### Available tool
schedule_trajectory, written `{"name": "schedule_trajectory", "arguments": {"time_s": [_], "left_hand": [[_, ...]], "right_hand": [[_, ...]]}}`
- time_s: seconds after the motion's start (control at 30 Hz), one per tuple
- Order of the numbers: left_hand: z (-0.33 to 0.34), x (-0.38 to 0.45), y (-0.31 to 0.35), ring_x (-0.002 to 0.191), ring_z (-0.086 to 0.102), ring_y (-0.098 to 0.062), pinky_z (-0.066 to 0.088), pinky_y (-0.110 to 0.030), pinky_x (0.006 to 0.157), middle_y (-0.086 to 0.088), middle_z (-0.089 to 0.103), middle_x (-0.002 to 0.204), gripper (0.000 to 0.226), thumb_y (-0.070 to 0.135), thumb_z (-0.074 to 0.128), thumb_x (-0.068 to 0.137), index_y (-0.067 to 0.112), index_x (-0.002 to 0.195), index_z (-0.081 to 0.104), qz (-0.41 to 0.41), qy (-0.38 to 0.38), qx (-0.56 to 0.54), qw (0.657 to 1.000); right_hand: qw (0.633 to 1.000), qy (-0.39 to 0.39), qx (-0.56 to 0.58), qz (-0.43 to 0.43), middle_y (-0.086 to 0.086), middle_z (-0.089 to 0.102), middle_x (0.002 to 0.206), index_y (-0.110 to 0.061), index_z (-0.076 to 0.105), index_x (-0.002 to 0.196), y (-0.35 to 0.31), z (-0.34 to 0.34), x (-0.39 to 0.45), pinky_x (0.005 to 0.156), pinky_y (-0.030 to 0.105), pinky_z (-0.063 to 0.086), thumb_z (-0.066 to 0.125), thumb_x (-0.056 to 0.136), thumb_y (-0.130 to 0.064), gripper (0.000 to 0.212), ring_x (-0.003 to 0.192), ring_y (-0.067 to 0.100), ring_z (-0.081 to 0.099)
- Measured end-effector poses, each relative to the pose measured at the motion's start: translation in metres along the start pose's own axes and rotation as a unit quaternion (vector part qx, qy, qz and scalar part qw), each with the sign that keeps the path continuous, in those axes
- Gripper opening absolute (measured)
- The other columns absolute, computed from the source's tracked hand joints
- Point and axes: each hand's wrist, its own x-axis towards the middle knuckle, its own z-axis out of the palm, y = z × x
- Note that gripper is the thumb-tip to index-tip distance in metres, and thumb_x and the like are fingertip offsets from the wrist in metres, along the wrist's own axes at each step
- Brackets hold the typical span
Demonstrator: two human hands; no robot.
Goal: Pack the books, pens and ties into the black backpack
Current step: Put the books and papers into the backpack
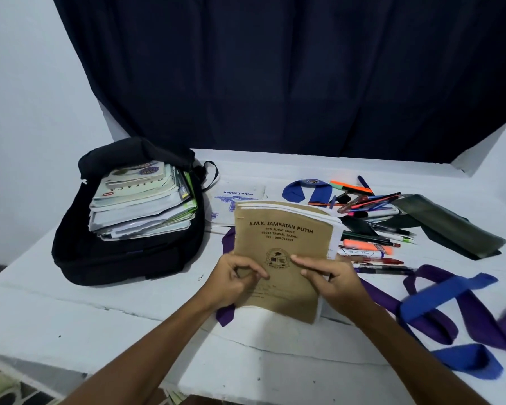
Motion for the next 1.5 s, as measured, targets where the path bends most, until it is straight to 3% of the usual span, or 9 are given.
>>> {"name": "schedule_trajectory", "arguments": {"time_s": [0.2, 0.43, 0.63, 0.77, 1.0, 1.13, 1.27, 1.37, 1.5], "left_hand": [[0.008, -0.001, -0.015, 0.087, 0.070, -0.010, 0.055, -0.024, 0.078, -0.006, 0.076, 0.085, 0.016, -0.003, 0.061, 0.078, -0.001, 0.077, 0.077, 0.052, 0.028, 0.033, 0.998], [-0.001, 0.026, -0.004, 0.108, 0.063, -0.018, 0.049, -0.022, 0.090, -0.016, 0.063, 0.119, 0.032, 0.006, 0.067, 0.072, 0.030, 0.090, 0.079, -0.006, -0.005, 0.047, 0.999], [-0.006, 0.032, 0.031, 0.148, -0.007, -0.004, 0.015, -0.044, 0.121, 0.025, 0.052, 0.137, 0.056, 0.013, 0.075, 0.070, 0.049, 0.113, 0.068, -0.051, 0.028, -0.115, 0.992], [0.025, 0.032, 0.048, 0.112, 0.061, -0.015, 0.056, -0.030, 0.074, -0.002, 0.042, 0.150, 0.047, 0.000, 0.066, 0.082, 0.029, 0.119, 0.065, -0.091, 0.096, -0.309, 0.942], [0.020, 0.056, 0.059, 0.112, 0.061, -0.025, 0.055, -0.038, 0.089, -0.005, 0.063, 0.127, 0.061, -0.024, 0.048, 0.078, 0.017, 0.121, 0.062, -0.065, 0.263, -0.388, 0.881], [-0.024, 0.038, 0.066, 0.109, 0.062, -0.027, 0.056, -0.036, 0.086, -0.005, 0.065, 0.125, 0.069, -0.013, 0.052, 0.067, 0.020, 0.127, 0.060, -0.065, 0.245, -0.391, 0.885], [-0.075, 0.005, 0.065, 0.093, 0.070, -0.019, 0.059, -0.028, 0.070, -0.003, 0.068, 0.118, 0.062, -0.009, 0.052, 0.065, 0.018, 0.120, 0.067, -0.082, 0.211, -0.369, 0.901], [-0.115, -0.016, 0.067, 0.109, 0.066, -0.020, 0.056, -0.030, 0.081, -0.005, 0.064, 0.130, 0.074, 0.002, 0.084, 0.046, 0.018, 0.117, 0.072, -0.096, 0.141, -0.338, 0.926], [-0.167, -0.021, 0.073, 0.121, 0.059, -0.024, 0.052, -0.031, 0.091, -0.008, 0.057, 0.138, 0.080, 0.007, 0.086, 0.050, 0.019, 0.126, 0.066, -0.141, 0.021, -0.264, 0.954]], "right_hand": [[0.994, 0.026, -0.071, -0.076, -0.005, 0.065, 0.120, -0.021, 0.063, 0.118, 0.003, -0.001, -0.005, 0.094, 0.020, 0.050, 0.066, 0.085, -0.009, 0.035, 0.113, 0.007, 0.059], [0.989, 0.063, 0.081, 0.106, -0.007, 0.067, 0.113, -0.025, 0.070, 0.105, -0.006, -0.009, 0.018, 0.087, 0.018, 0.052, 0.063, 0.082, 0.013, 0.045, 0.105, -0.002, 0.061], [0.902, 0.256, 0.286, 0.199, -0.006, 0.062, 0.123, -0.020, 0.069, 0.108, -0.005, -0.010, 0.057, 0.096, 0.036, 0.049, 0.060, 0.080, 0.018, 0.048, 0.117, 0.018, 0.057], [0.863, 0.295, 0.356, 0.203, 0.001, 0.058, 0.127, -0.014, 0.063, 0.122, -0.021, 0.002, 0.078, 0.087, 0.030, 0.054, 0.057, 0.083, 0.017, 0.050, 0.108, 0.015, 0.060], [0.919, 0.202, 0.329, 0.078, -0.006, 0.052, 0.140, -0.042, 0.046, 0.131, -0.040, 0.013, 0.088, 0.096, 0.042, 0.051, 0.059, 0.090, -0.002, 0.059, 0.125, 0.019, 0.053], [0.864, 0.106, 0.491, 0.041, 0.009, 0.053, 0.139, -0.059, 0.012, 0.141, -0.039, -0.013, 0.093, 0.086, 0.055, 0.053, 0.040, 0.094, -0.048, 0.056, 0.114, 0.037, 0.061], [0.824, -0.001, 0.544, 0.160, 0.019, 0.038, 0.147, -0.058, 0.020, 0.142, -0.023, -0.028, 0.115, 0.101, 0.068, 0.031, 0.031, 0.077, -0.077, 0.068, 0.117, 0.046, 0.056], [0.781, -0.146, 0.556, 0.245, 0.019, 0.040, 0.147, -0.047, 0.039, 0.141, -0.012, -0.019, 0.144, 0.101, 0.069, 0.028, 0.038, 0.075, -0.079, 0.073, 0.123, 0.050, 0.048], [0.684, -0.317, 0.572, 0.323, 0.027, 0.033, 0.149, -0.013, 0.051, 0.138, -0.011, 0.021, 0.174, 0.098, 0.057, 0.037, 0.041, 0.090, -0.067, 0.073, 0.133, 0.045, 0.038]]}}
